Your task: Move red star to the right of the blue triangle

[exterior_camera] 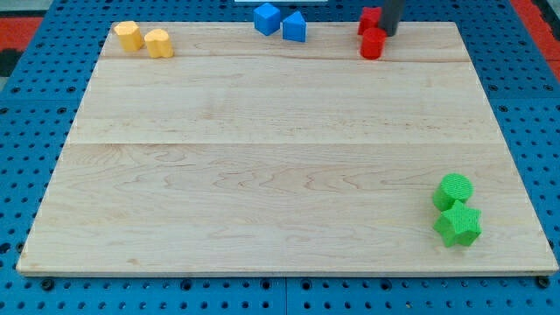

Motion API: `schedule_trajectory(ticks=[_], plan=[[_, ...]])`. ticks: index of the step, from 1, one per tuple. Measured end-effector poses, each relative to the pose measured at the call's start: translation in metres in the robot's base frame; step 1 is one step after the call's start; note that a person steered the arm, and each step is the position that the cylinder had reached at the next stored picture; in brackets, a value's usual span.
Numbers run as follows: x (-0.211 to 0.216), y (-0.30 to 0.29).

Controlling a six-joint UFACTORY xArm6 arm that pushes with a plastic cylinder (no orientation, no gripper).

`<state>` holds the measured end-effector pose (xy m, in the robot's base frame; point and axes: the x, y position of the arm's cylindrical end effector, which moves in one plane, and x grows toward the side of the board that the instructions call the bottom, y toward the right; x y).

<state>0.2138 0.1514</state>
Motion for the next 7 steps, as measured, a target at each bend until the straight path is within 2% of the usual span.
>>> schedule_trajectory(ticks=[1, 2, 4, 5, 6, 7], plan=[[0.001, 0.028], [-0.018, 0.06], [-0.023, 0.036], [-0.002, -0.066], [0.066, -0.156], [0.072, -0.184]])
